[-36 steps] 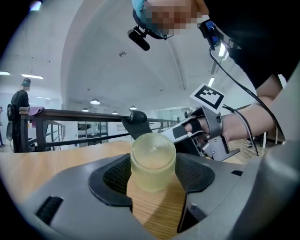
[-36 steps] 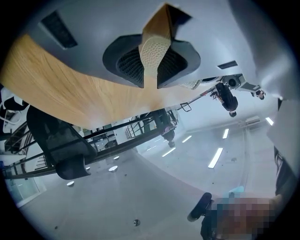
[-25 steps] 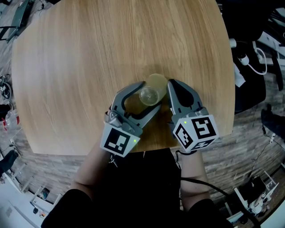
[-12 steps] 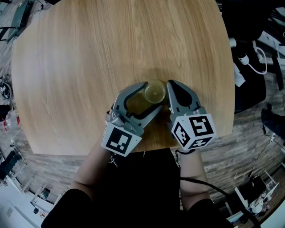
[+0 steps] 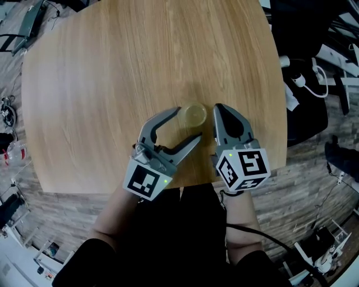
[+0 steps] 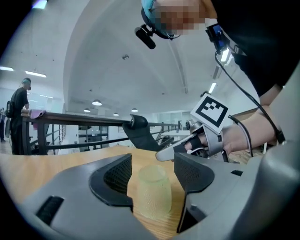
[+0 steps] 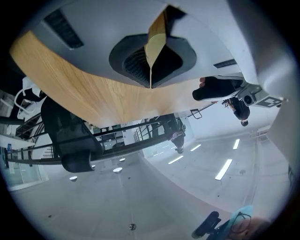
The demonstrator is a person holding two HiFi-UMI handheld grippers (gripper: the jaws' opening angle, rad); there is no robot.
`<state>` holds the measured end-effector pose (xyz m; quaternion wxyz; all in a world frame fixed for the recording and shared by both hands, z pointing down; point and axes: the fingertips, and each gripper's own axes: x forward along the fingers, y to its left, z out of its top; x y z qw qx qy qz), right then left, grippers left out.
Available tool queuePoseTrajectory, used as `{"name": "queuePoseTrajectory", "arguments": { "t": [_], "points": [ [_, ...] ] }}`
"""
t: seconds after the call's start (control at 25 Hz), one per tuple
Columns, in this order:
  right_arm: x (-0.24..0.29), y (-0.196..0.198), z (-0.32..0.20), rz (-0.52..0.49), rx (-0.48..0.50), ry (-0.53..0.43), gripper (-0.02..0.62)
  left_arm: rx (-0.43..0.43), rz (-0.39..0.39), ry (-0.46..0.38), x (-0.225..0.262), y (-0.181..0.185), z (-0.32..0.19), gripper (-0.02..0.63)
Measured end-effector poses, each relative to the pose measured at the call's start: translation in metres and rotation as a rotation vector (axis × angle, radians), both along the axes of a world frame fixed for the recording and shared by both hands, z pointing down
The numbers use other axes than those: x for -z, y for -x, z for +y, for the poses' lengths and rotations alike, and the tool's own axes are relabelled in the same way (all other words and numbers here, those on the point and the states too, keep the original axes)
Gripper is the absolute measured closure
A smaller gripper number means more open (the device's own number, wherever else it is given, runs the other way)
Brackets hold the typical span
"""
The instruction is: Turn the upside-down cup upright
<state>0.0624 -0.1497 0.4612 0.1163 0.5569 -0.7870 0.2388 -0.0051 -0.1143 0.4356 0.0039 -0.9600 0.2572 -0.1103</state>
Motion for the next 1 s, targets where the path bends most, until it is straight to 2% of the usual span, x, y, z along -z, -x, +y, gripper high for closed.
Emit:
{"name": "queuePoseTrajectory", "arguments": {
  "t": [0.04, 0.24, 0.32, 0.44, 0.6, 0.84, 1.0],
  "points": [
    [0.011, 0.001, 0.002, 0.006, 0.001, -0.017, 0.575, 0.013, -0.001, -0.008, 0.008, 0.001, 0.001, 0.323],
    [0.084, 0.016, 0.014, 0.032, -0.003, -0.17, 0.577, 0.134, 0.025, -0.071, 0.061, 0.016, 0.0, 0.526],
    [0.115, 0.022, 0.022, 0.038, -0.01, -0.243, 0.58, 0.178, 0.035, -0.106, 0.085, 0.022, 0.003, 0.588],
    [0.156, 0.03, 0.038, 0.047, -0.009, -0.33, 0.581, 0.21, 0.059, -0.159, 0.118, 0.028, 0.01, 0.597],
    [0.192, 0.037, 0.064, 0.065, 0.0, -0.398, 0.581, 0.288, 0.174, -0.091, 0.146, 0.039, 0.027, 0.598],
    [0.229, 0.049, 0.107, 0.098, 0.01, -0.46, 0.581, 0.334, 0.17, -0.057, 0.177, 0.048, 0.061, 0.598],
    [0.256, 0.058, 0.13, 0.134, 0.044, -0.53, 0.581, 0.338, 0.162, -0.105, 0.203, 0.043, 0.078, 0.598]
  ]
}}
